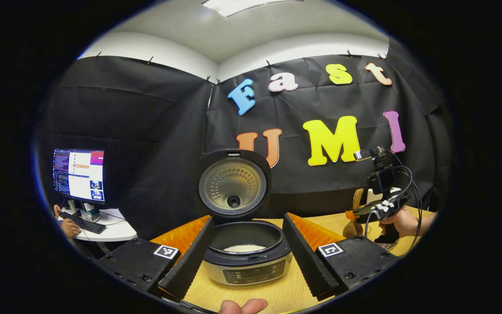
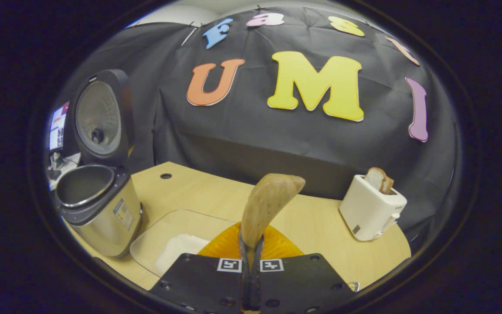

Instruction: Close the left gripper, press the button to open the rice cooker; take a wooden spoon from the chopstick holder with the right hand, scoop a spoonful of rice and pour it into the rice cooker, then put the wooden spoon back into the chopstick holder.

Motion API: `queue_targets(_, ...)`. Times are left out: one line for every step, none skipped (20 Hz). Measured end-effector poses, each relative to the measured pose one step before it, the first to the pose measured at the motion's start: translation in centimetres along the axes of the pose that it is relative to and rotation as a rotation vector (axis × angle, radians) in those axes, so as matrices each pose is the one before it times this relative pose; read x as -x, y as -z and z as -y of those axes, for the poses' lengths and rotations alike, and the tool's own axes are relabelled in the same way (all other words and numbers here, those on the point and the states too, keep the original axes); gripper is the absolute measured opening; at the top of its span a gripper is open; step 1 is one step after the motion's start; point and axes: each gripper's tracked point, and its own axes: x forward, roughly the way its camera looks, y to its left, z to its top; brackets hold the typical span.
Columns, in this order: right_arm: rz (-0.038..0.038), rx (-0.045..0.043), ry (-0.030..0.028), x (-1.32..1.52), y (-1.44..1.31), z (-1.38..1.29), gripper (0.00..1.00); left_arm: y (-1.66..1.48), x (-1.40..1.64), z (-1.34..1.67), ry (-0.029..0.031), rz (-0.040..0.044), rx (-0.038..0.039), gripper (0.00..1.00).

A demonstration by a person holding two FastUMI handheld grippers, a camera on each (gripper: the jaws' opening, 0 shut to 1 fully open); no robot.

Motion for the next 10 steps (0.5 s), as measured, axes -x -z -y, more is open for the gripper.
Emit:
queue_targets(-0.01146, 0.02665, 0.02310, -0.131, 0.521, 0.132, 0.00, 0.023, 0.054, -0.013, 0.00320, -0.00395, -0.00006, 1.00)
queue_targets(-0.01021, 0.01542, 0.00868, -0.036, 0.439, -0.137, 0.00, 0.004, 0.048, -0.088, -0.00211, -0.00134, -0.00158, 1.00)
queue_targets(-0.00198, 0.01139, 0.01055, 0.102, 0.313, -0.360, 0.00, 0.020, 0.045, -0.184, -0.00289, -0.00117, -0.00156, 1.00)
queue_targets(0.00879, 0.01320, 0.01439, 0.143, -0.109, -0.285, 0.00, 0.043, 0.039, -0.089, -0.00170, -0.00022, -0.00065, 1.00)
queue_targets(0.00049, 0.00809, 0.00291, 0.020, 0.171, -0.480, 0.00, -0.031, -0.058, -0.247, -0.00338, 0.00065, 0.00162, 1.00)
queue_targets(-0.00141, 0.00119, -0.00331, -0.177, 0.104, -0.554, 0.00, 0.008, -0.004, -0.249, -0.00688, 0.00068, 0.00572, 1.00)
queue_targets(-0.00352, -0.00567, -0.00191, -0.004, 0.133, -0.672, 0.00, -0.014, 0.074, -0.213, -0.00333, -0.00181, 0.00880, 1.00)
queue_targets(-0.00265, -0.00433, -0.00580, 0.028, 0.076, -0.705, 0.00, -0.009, 0.008, -0.121, 0.00037, -0.00131, 0.00916, 1.00)
queue_targets(-0.00204, -0.00500, -0.00824, -0.039, 0.019, -0.730, 0.00, -0.098, 0.032, -0.234, -0.00178, 0.00046, 0.00793, 1.00)
queue_targets(-0.00322, -0.01056, -0.00992, 0.001, 0.027, -0.778, 0.00, -0.104, 0.071, -0.298, -0.00374, 0.00080, 0.00601, 1.00)
